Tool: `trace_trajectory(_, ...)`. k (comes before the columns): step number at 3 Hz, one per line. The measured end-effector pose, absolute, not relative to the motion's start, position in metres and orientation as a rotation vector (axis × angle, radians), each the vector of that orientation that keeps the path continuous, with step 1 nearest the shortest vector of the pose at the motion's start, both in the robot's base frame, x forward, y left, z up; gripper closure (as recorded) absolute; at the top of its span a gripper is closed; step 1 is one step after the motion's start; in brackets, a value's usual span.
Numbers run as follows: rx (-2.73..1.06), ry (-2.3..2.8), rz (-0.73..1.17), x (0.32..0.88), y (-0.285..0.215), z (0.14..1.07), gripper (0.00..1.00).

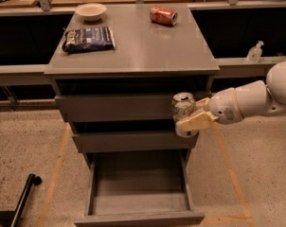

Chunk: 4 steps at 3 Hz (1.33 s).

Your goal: Pick 7up can from bottom drawer and place on counter

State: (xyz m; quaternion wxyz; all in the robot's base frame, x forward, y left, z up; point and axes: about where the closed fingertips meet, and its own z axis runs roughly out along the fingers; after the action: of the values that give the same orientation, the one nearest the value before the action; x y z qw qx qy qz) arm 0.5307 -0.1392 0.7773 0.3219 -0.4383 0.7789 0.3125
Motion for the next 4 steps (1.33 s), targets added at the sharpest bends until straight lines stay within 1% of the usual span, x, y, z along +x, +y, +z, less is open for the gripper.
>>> trace_trajectory(1,-1.156,2.008,0.763,0.542,-0.137,0.796,1.0)
trace_trajectory(2,-1.231,1.905,0.712,0.57,-0.124,0.825,1.0)
trace_trajectory(4,-1.342,1.656,0.584,0.655,-0.096,0.918,1.0)
